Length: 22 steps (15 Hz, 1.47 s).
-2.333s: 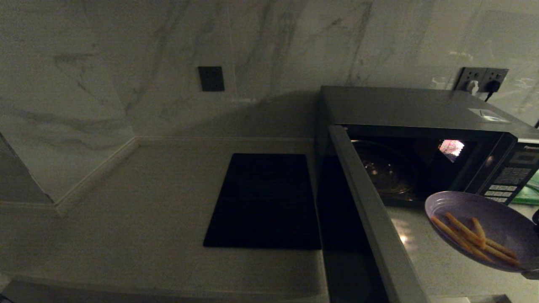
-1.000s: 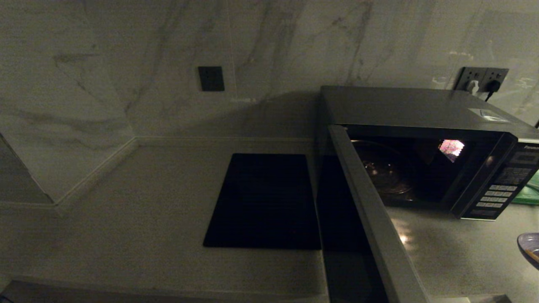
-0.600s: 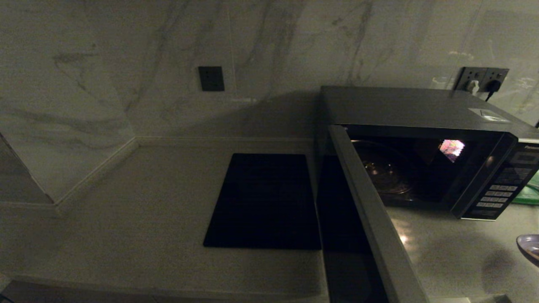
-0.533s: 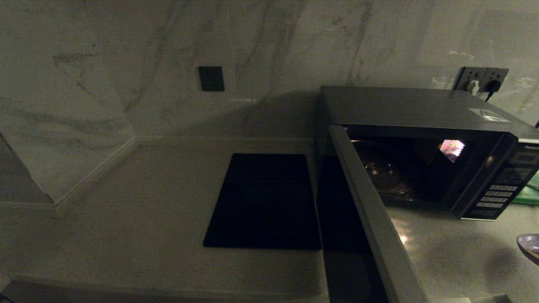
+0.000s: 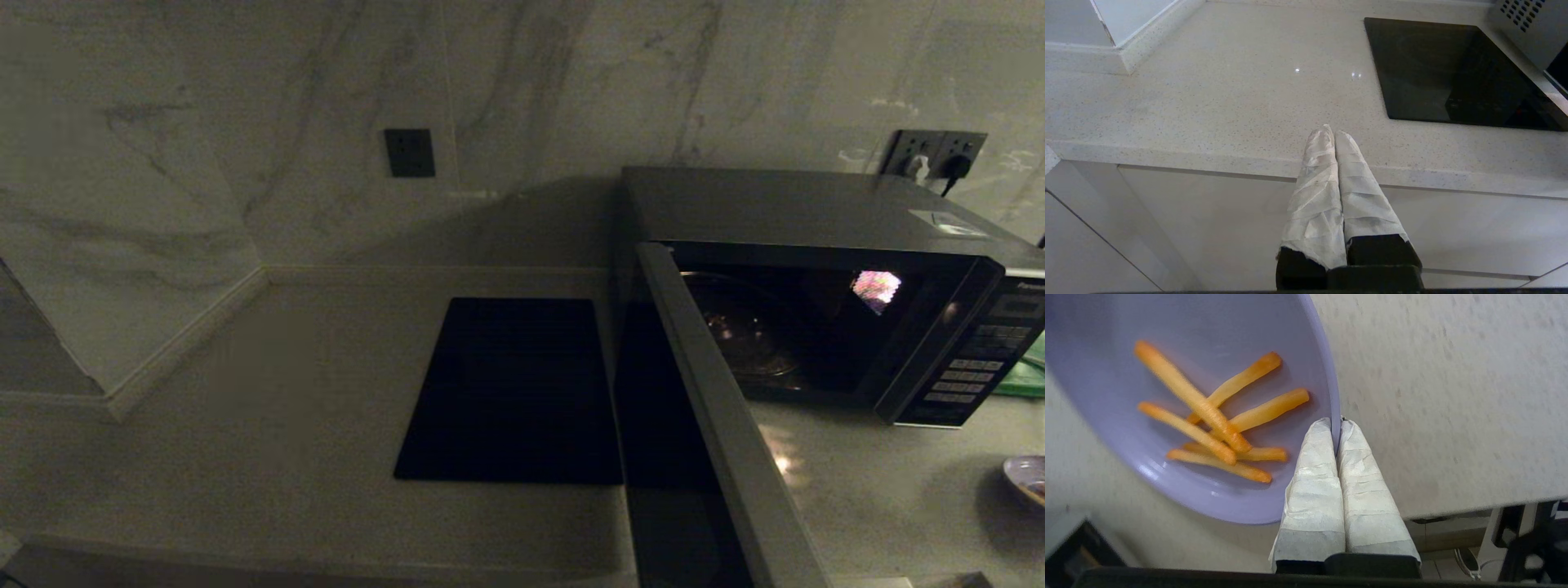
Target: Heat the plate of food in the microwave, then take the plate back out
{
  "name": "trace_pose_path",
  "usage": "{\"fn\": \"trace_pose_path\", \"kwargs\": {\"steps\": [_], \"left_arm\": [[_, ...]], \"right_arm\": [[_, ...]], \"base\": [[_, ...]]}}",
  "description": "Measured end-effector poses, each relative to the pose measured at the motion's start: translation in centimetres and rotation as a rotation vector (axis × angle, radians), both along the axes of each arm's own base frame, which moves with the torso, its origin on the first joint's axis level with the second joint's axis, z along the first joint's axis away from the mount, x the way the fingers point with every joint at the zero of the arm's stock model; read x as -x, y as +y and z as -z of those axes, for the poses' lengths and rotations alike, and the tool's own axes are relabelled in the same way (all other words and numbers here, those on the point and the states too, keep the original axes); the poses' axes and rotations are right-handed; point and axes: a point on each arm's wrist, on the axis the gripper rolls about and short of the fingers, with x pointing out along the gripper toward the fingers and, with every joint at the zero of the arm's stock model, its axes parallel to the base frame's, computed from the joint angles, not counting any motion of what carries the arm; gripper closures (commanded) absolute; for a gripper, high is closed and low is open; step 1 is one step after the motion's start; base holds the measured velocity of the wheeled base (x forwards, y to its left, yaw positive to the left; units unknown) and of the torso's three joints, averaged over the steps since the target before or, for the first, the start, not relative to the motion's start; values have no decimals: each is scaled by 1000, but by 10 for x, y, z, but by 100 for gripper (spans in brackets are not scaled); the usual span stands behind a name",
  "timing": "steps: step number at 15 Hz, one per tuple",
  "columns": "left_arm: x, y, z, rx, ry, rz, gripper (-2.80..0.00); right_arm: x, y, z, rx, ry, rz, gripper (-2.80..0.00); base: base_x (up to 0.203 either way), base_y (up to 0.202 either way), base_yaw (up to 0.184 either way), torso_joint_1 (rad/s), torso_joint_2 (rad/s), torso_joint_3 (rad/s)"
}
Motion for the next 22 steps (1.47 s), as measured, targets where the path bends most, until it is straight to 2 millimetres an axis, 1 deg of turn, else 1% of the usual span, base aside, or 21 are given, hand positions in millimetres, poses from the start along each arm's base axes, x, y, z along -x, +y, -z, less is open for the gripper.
{"fn": "trace_pose_path", "kwargs": {"steps": [2,6,7,8,13,17,20,22], "left_arm": [[0,0,0,0,0,-1,0],[0,0,0,0,0,1,0],[0,0,0,0,0,0,0],[0,0,0,0,0,0,0],[0,0,0,0,0,0,0],[0,0,0,0,0,0,0],[0,0,0,0,0,0,0],[0,0,0,0,0,0,0]], "right_arm": [[-1,-7,7,-11,7,4,0],[-5,-13,19,-32,21,4,0],[-5,-14,20,-35,24,-1,-237],[-6,-14,22,-37,27,-10,-280],[-6,-17,28,-50,36,-12,-280],[-2,-20,28,-49,36,-5,-280],[7,-19,17,-33,22,2,-280],[15,-14,1,-9,-6,-9,-280]], "base": [[0,0,0,0,0,0],[0,0,0,0,0,0],[0,0,0,0,0,0],[0,0,0,0,0,0],[0,0,0,0,0,0],[0,0,0,0,0,0],[0,0,0,0,0,0],[0,0,0,0,0,0]]}}
